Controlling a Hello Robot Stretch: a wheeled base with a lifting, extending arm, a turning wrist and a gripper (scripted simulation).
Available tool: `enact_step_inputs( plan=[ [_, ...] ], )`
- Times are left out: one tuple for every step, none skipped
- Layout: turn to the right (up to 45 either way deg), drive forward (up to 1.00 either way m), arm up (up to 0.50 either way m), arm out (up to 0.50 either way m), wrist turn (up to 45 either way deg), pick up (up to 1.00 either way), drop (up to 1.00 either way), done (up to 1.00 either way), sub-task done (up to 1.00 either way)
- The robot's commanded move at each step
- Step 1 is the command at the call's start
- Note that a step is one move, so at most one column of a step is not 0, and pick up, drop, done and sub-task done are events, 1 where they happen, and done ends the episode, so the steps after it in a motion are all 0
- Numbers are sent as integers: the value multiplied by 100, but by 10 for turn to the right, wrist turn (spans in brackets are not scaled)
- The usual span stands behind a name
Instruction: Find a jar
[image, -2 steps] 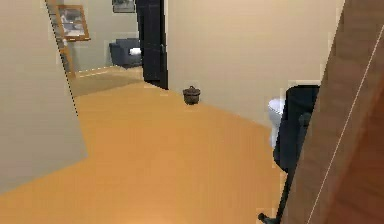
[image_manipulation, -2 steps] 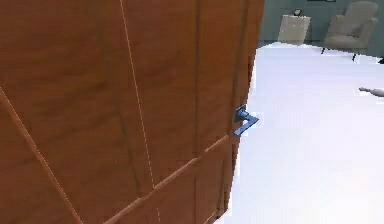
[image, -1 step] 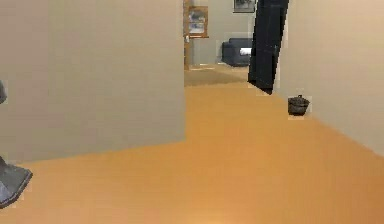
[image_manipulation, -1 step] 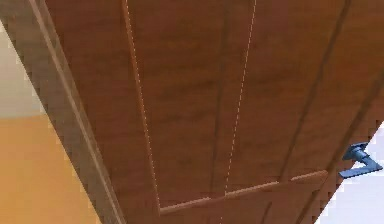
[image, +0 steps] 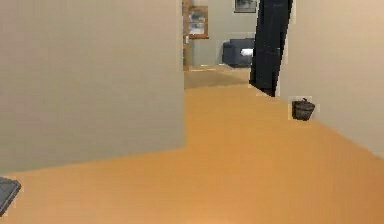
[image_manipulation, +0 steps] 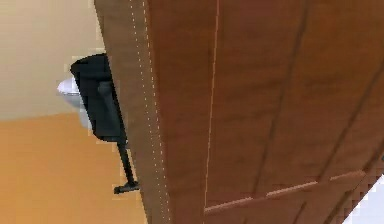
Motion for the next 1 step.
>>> enact_step_inputs(
  plan=[
    [90,0,0,0,0,0,0,0,0]
  ],
)
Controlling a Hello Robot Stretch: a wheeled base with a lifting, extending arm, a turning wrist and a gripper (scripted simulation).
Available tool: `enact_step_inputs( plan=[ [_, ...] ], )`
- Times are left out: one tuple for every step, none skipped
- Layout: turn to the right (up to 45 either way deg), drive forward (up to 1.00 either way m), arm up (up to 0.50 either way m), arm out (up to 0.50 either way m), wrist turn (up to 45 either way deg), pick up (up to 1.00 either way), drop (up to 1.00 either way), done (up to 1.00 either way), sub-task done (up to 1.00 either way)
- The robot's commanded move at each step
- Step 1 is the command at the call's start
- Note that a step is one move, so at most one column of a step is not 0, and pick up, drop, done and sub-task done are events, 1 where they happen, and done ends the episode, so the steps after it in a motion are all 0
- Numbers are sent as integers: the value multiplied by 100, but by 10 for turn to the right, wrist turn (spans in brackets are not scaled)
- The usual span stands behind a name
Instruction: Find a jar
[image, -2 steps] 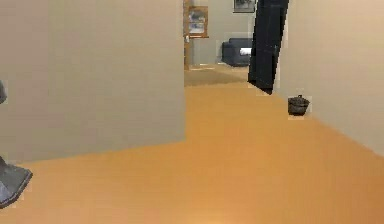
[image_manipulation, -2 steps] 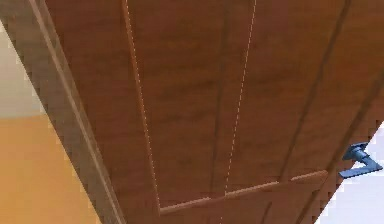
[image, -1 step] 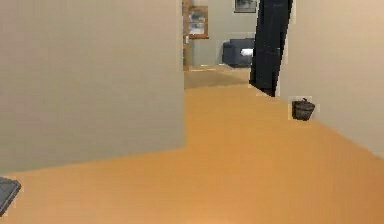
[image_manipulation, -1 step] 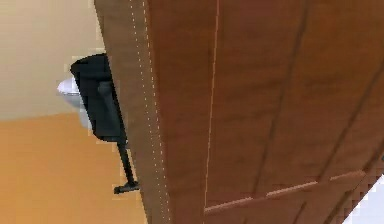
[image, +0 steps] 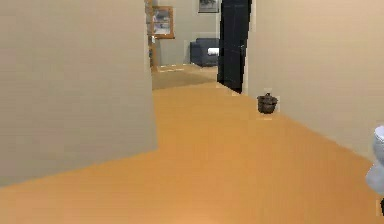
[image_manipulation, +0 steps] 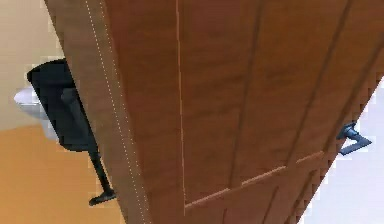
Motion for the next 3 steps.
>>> enact_step_inputs(
  plan=[
    [0,100,0,0,0,0,0,0,0],
    [30,0,0,0,0,0,0,0,0],
    [90,0,0,0,0,0,0,0,0]
  ],
)
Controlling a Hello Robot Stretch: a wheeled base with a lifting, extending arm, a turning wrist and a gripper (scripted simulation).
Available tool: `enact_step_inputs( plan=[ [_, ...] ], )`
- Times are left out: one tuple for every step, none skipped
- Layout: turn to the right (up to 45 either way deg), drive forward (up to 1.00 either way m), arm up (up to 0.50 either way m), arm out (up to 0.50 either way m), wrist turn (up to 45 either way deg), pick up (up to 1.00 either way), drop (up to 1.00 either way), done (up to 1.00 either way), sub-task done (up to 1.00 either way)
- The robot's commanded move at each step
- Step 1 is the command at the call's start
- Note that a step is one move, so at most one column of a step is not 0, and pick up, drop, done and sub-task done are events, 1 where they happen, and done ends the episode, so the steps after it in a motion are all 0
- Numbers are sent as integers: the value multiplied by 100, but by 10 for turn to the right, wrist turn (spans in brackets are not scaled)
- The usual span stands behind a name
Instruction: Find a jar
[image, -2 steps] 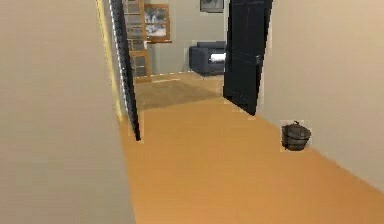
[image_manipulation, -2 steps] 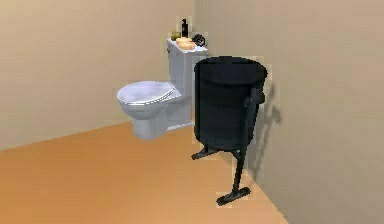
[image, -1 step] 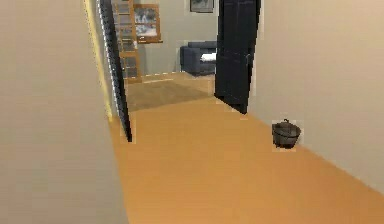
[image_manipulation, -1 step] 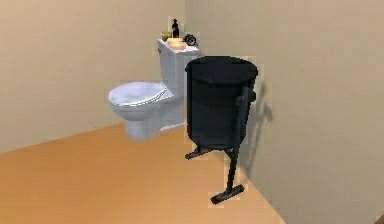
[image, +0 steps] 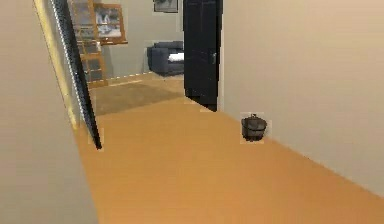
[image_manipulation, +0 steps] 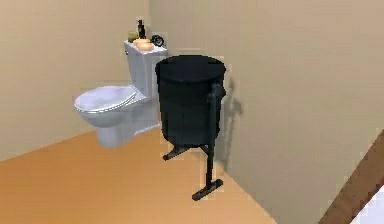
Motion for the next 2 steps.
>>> enact_step_inputs(
  plan=[
    [0,100,0,0,0,0,0,0,0],
    [-180,0,0,0,0,0,0,0,0]
  ],
)
